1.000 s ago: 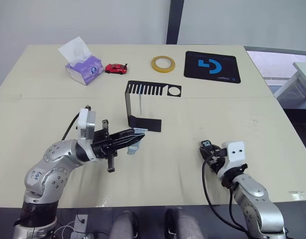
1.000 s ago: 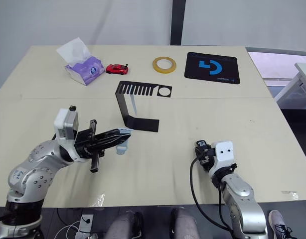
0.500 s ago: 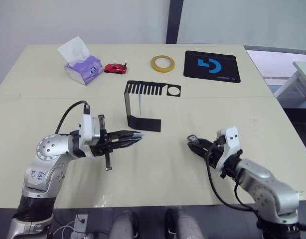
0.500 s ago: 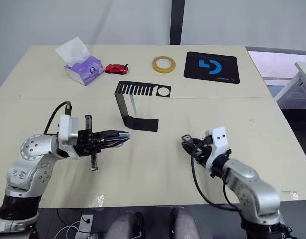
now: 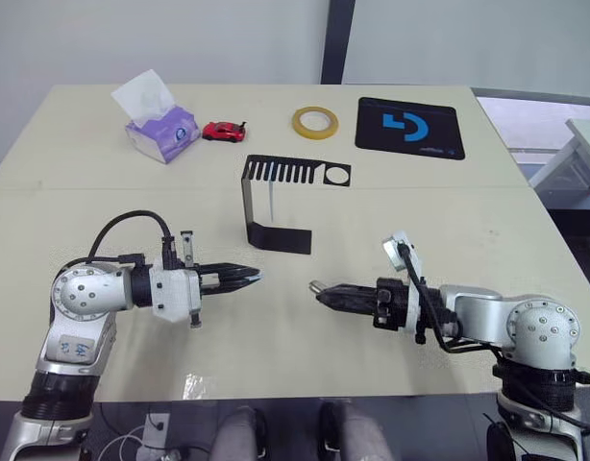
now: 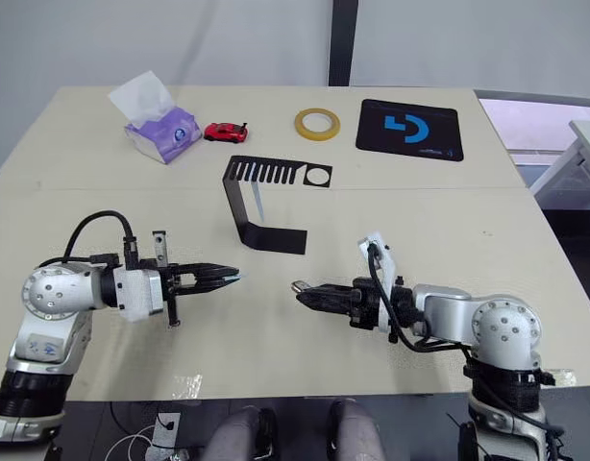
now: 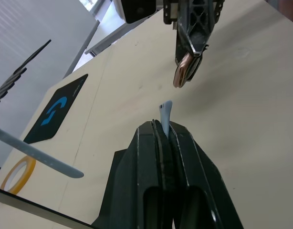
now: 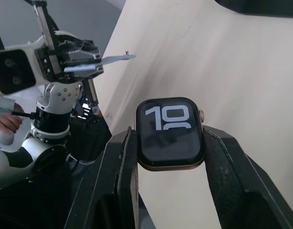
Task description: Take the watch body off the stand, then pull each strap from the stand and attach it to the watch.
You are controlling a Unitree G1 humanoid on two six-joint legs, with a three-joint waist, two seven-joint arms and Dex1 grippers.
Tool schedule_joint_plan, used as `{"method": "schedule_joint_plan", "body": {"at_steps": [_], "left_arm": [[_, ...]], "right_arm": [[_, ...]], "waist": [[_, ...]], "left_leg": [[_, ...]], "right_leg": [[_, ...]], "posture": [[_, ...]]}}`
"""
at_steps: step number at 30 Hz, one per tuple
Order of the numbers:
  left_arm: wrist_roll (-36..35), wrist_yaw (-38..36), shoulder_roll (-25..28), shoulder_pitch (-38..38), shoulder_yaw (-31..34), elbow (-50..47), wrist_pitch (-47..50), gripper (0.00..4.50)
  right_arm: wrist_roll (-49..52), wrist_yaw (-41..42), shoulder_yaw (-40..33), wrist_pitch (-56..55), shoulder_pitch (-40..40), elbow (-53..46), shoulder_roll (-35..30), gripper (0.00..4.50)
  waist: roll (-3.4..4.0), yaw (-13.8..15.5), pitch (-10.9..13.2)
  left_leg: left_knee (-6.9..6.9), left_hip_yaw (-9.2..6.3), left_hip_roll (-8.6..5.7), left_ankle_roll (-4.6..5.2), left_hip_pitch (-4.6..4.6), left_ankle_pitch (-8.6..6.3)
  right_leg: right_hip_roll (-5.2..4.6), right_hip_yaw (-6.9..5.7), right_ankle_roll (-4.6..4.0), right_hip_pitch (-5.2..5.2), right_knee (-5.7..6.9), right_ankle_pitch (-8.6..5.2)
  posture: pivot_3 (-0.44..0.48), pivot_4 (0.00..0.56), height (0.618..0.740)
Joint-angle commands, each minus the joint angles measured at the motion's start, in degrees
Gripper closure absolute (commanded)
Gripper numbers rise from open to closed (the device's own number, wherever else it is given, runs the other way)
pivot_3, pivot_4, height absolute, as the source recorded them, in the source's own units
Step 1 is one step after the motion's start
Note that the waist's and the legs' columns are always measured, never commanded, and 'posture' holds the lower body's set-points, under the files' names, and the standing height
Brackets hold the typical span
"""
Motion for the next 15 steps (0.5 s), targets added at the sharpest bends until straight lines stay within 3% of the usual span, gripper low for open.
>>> {"method": "schedule_joint_plan", "body": {"at_steps": [1, 15], "left_arm": [[0.11, 0.27, 1.58, 1.35, -1.20, -4.79, 0.10, 4.50], [3.46, 3.71, 2.29, 0.88, -6.92, -9.78, 9.10, 4.50]], "right_arm": [[6.23, -3.63, 2.58, -0.63, -0.61, 0.92, -0.65, 2.93], [18.32, -11.96, 11.33, -9.28, 0.35, 0.37, -5.76, 2.93]], "waist": [[0.00, 0.02, 0.00], [0.00, 0.09, 0.00]], "left_leg": [[-0.02, 0.00, 0.00, -0.01, 0.00, 0.01], [0.04, 0.02, 0.00, -0.03, -0.14, 0.05]], "right_leg": [[0.01, 0.00, 0.00, -0.01, 0.00, 0.00], [0.03, -0.02, 0.06, -0.10, -0.01, 0.03]], "posture": [[0.000, 0.150, 0.740], [0.000, 0.150, 0.740]]}}
